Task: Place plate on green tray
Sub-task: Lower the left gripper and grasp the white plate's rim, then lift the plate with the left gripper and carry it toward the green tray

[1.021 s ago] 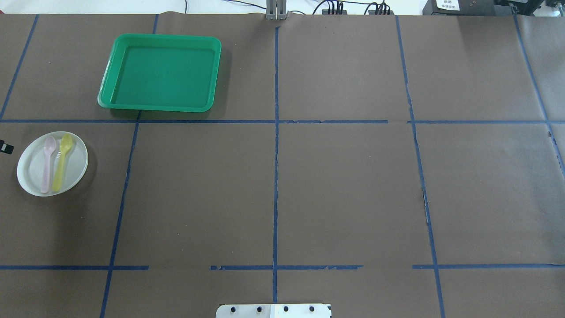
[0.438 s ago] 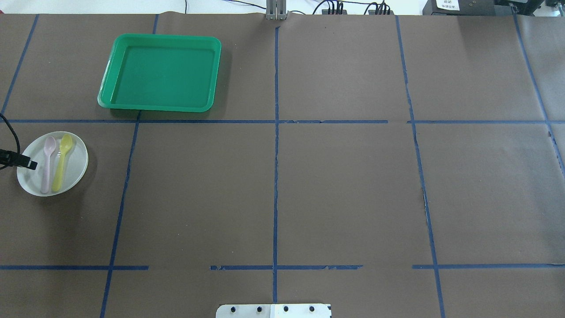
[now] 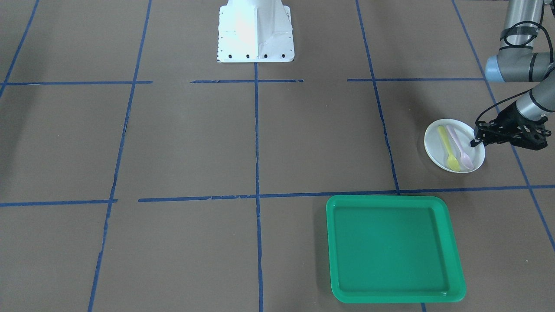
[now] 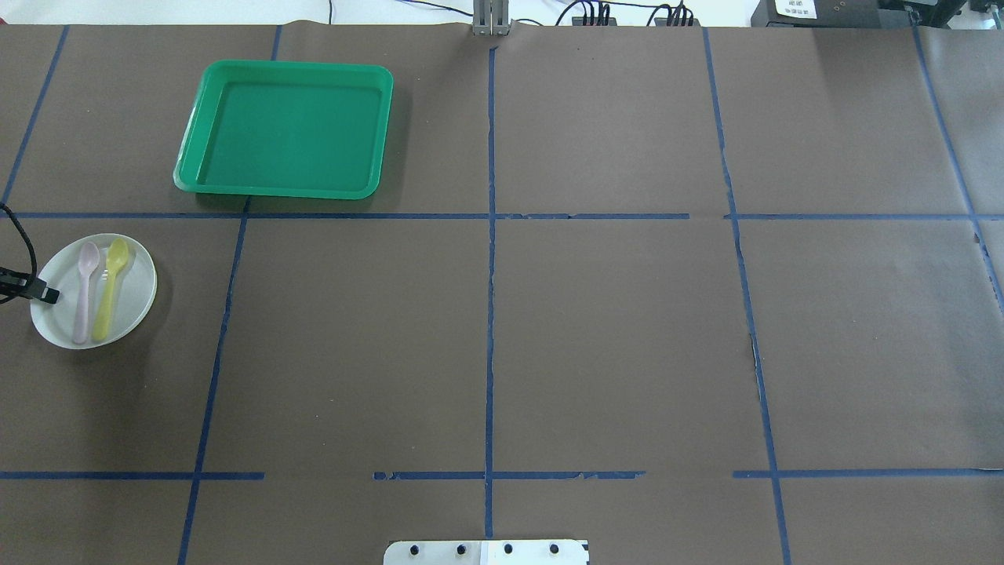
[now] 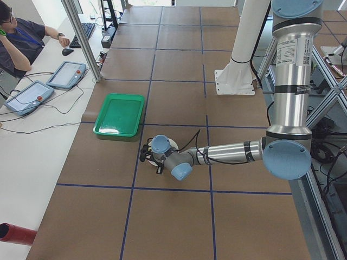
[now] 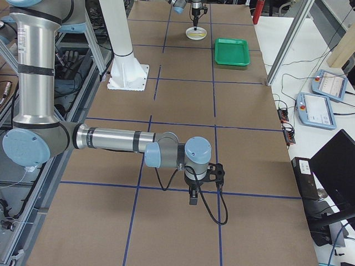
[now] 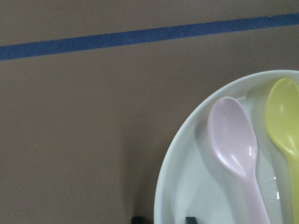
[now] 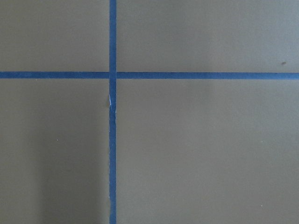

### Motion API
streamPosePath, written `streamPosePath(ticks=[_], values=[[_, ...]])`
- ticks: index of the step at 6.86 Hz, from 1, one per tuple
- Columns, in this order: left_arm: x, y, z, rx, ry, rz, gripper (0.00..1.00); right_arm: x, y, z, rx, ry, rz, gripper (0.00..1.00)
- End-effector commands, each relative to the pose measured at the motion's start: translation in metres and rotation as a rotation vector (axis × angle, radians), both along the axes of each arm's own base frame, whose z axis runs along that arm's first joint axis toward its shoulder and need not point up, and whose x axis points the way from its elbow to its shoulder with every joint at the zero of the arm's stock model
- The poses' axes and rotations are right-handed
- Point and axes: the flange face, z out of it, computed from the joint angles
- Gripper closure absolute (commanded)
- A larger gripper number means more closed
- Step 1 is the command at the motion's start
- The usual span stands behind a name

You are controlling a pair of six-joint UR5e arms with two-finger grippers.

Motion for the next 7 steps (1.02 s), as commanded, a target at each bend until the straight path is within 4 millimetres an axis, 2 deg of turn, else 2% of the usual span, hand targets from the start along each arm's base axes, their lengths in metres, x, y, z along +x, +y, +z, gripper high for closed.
streamPosePath(ticks=[1, 2, 3, 6, 7], values=[[0.008, 0.013, -0.026, -0.078, 0.183, 0.145, 1.00, 0.000, 0.000, 0.000, 0.000, 0.000, 0.000, 0.00], [0.002, 0.003, -0.043, -0.084, 0.229, 0.149, 1.00, 0.000, 0.000, 0.000, -0.001, 0.000, 0.000, 0.00], [0.012, -0.021, -0.073, -0.116, 0.255, 0.114, 1.00, 0.000, 0.000, 0.000, 0.000, 0.000, 0.000, 0.00], [0.049, -0.090, -0.189, -0.202, 0.328, 0.014, 1.00, 0.000, 0.000, 0.000, -0.001, 0.000, 0.000, 0.00], [0.063, -0.116, -0.202, -0.219, 0.325, 0.001, 1.00, 0.000, 0.000, 0.000, 0.000, 0.000, 0.000, 0.00]])
